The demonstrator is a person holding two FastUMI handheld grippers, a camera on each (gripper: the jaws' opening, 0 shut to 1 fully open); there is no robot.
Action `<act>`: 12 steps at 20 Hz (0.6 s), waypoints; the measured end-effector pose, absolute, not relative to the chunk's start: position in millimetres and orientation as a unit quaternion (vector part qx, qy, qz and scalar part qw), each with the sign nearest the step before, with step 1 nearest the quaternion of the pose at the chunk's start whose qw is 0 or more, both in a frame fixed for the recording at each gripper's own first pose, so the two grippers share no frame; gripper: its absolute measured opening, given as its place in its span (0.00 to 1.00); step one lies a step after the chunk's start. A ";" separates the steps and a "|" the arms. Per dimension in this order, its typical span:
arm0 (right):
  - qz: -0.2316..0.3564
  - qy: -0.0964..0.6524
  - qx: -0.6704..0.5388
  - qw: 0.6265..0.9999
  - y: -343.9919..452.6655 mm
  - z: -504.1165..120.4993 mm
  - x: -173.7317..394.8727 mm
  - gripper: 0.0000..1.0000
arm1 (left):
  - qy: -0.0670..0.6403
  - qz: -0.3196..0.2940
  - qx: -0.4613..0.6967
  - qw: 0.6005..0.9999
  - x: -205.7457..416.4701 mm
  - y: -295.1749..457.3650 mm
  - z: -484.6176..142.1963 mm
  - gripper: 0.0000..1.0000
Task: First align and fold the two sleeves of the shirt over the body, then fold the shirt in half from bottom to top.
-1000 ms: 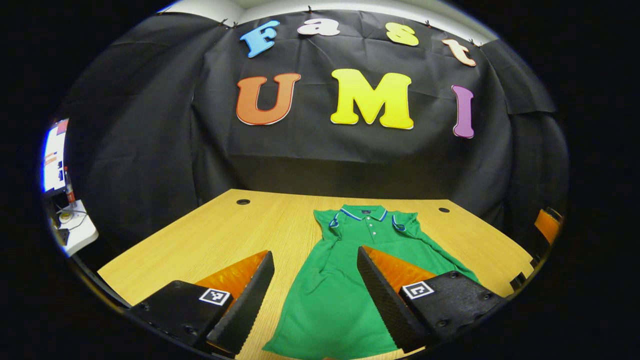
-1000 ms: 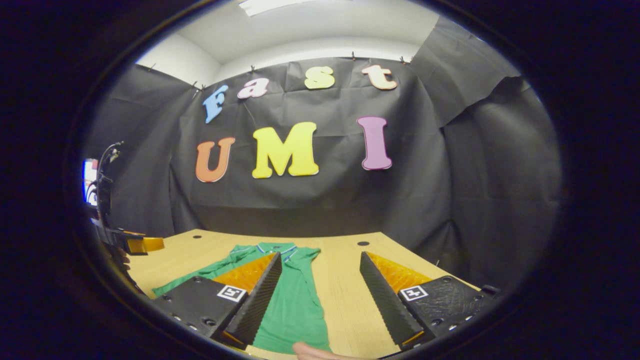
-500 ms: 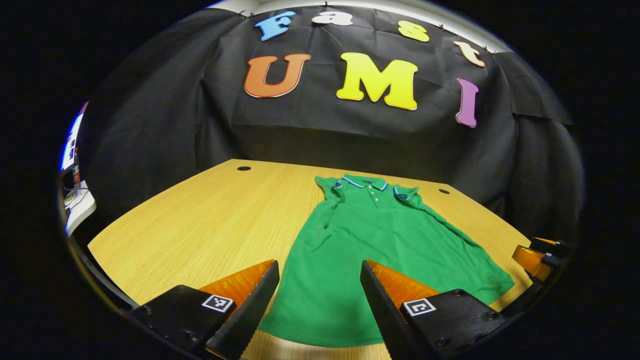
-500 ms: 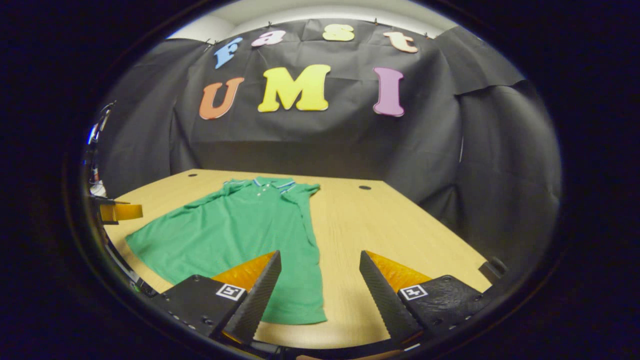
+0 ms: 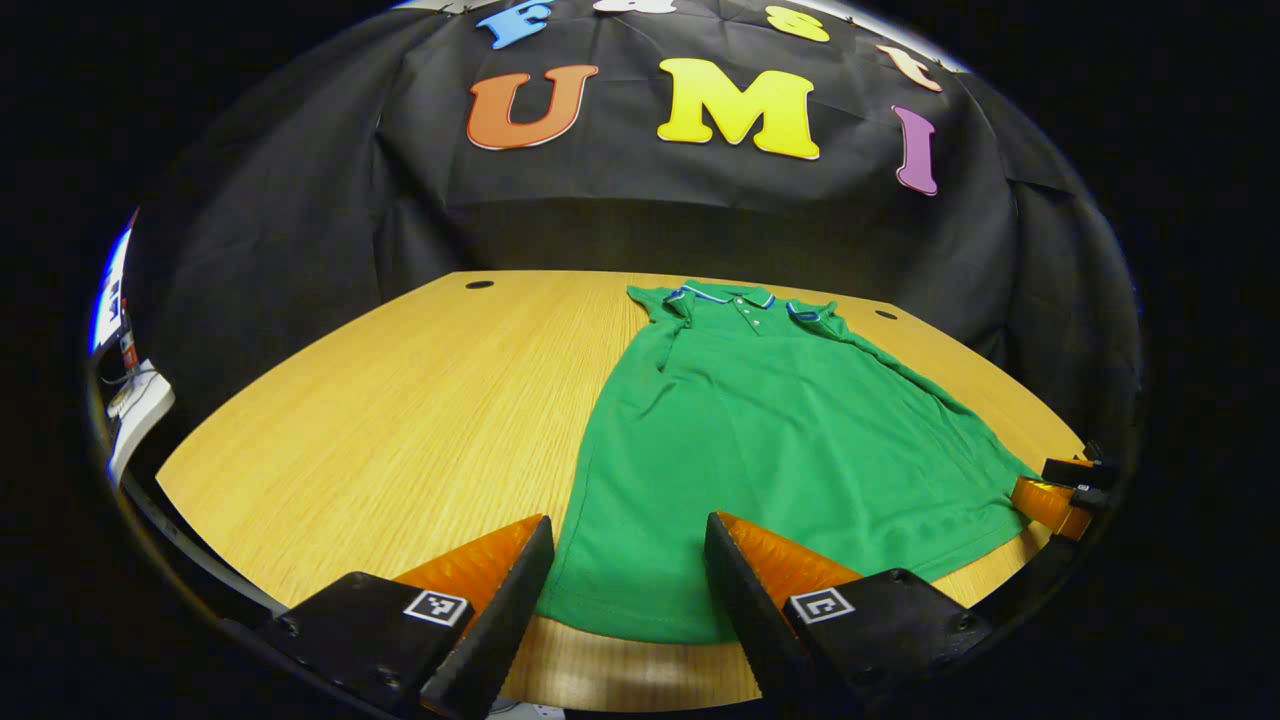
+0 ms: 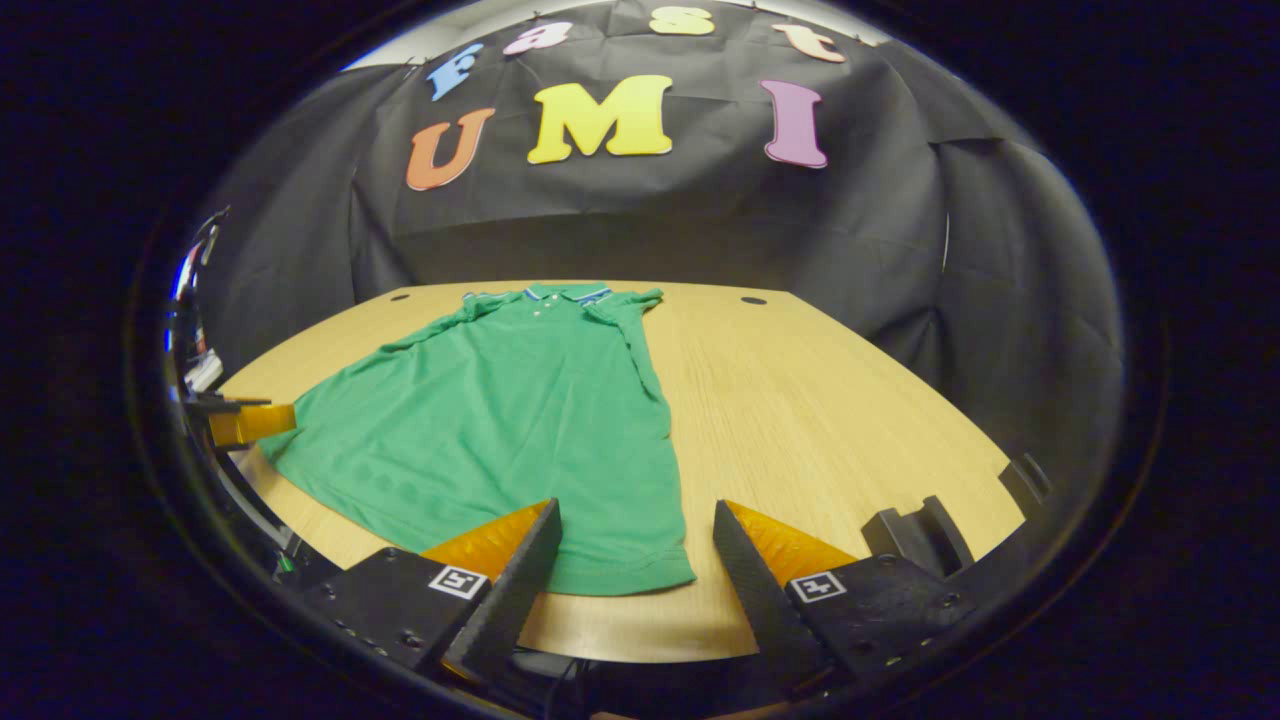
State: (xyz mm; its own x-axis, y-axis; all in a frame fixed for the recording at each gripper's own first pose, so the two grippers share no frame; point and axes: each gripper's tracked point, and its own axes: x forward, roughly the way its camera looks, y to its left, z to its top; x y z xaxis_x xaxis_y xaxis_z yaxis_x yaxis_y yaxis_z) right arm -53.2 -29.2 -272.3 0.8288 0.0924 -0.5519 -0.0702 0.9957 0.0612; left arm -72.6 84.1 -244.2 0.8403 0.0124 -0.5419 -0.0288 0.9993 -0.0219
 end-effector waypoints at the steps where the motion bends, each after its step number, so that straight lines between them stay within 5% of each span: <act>1: 0.051 0.294 0.027 0.954 -24.9 -273.5 -55.3 0.95 | 0.273 0.014 -0.010 0.962 -71.3 85.8 -241.1 1.00; 3: 0.058 0.297 0.034 0.953 -22.9 -272.6 -55.6 0.87 | 0.276 0.034 0.006 0.961 -73.0 96.5 -243.9 0.86; 4: 0.059 0.299 0.034 0.952 -22.9 -273.3 -54.6 0.86 | 0.273 0.036 0.010 0.961 -72.1 96.1 -242.5 0.68; 7: 0.059 0.299 0.045 0.951 -23.3 -273.9 -50.7 0.71 | 0.275 0.031 0.013 0.961 -69.4 91.9 -244.5 0.61; 12: 0.076 0.301 0.051 0.949 -13.8 -272.5 -47.4 0.06 | 0.263 0.007 -0.037 0.964 -61.9 79.3 -243.0 0.19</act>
State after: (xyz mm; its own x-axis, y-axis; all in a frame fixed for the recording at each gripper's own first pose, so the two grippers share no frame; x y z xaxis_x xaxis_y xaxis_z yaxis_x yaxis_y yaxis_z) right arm -47.4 -13.8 -272.5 0.8077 0.1749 -0.5630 -0.1132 0.9832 0.1431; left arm -61.9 79.3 -243.0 0.8617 -0.0058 -0.5074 -0.0328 0.9972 -0.0672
